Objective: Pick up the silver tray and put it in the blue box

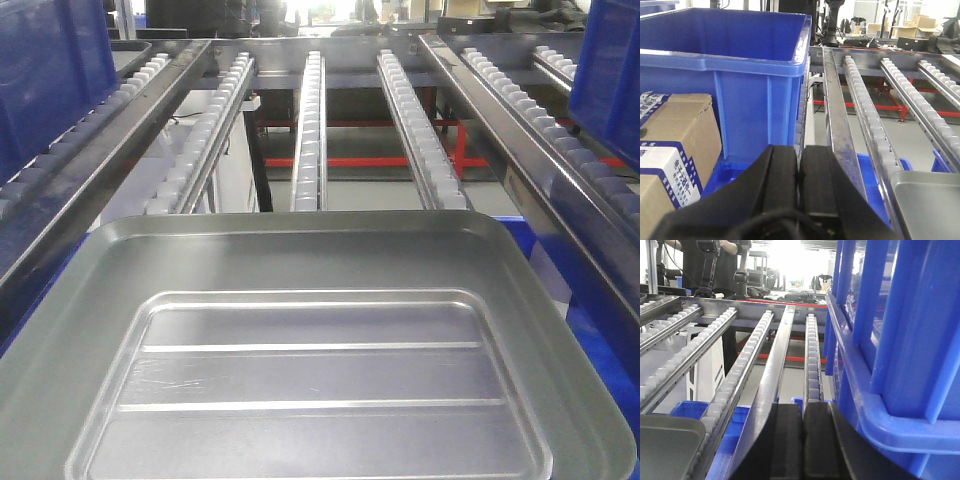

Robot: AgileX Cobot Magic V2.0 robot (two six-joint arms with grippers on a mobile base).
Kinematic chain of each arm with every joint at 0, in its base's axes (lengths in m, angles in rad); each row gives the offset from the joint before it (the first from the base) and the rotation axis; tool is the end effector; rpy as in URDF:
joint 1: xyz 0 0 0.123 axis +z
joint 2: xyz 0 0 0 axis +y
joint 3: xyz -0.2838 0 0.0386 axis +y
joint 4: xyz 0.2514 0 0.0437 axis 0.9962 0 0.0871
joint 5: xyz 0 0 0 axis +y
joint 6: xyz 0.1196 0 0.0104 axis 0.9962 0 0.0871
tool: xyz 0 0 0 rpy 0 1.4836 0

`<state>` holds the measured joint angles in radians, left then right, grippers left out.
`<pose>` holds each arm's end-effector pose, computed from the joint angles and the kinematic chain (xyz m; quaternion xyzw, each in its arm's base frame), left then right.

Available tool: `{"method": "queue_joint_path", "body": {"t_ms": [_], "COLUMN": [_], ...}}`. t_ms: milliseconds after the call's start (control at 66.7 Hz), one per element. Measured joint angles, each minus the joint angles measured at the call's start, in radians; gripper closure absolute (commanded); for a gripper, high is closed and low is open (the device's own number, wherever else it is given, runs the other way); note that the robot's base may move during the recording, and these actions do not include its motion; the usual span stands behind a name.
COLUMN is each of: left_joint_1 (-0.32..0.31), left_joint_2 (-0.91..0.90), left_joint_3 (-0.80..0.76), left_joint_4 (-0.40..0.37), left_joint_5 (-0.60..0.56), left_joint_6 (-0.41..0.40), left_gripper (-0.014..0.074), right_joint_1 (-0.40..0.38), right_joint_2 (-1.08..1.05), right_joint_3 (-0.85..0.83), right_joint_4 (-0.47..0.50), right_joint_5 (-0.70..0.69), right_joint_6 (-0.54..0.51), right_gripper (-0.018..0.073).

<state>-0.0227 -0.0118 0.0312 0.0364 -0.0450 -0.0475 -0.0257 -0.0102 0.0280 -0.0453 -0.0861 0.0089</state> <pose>0.0872 -0.0022 0.2105 0.0045 0.6661 -0.0132 0.7457 0.0866 -0.0018 0.2164 -0.0049 0.6501 -0.0223 0.7595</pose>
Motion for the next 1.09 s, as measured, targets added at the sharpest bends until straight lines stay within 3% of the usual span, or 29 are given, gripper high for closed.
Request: {"method": "queue_joint_path", "body": {"t_ms": [884,959,1094], "left_joint_1": [0.000,0.000,0.000], "left_joint_2": [0.000,0.000,0.034], "left_joint_3": [0.000,-0.016,-0.167], "left_joint_4": [0.000,0.000,-0.005], "left_joint_5": [-0.011,0.052,0.294], "left_joint_6": [0.000,0.000,0.000], "left_gripper": [0.0603,0.0603,0.0603], "right_joint_1": [0.000,0.000,0.000], "right_joint_2": [0.000,0.000,0.064], "right_joint_3": [-0.002,-0.043,-0.182], "right_joint_4": [0.000,0.000,0.009], "right_joint_5": [0.020,0.123,0.338], "right_joint_6": [0.000,0.006,0.012], "right_gripper": [0.0510,0.0510,0.0510]}}
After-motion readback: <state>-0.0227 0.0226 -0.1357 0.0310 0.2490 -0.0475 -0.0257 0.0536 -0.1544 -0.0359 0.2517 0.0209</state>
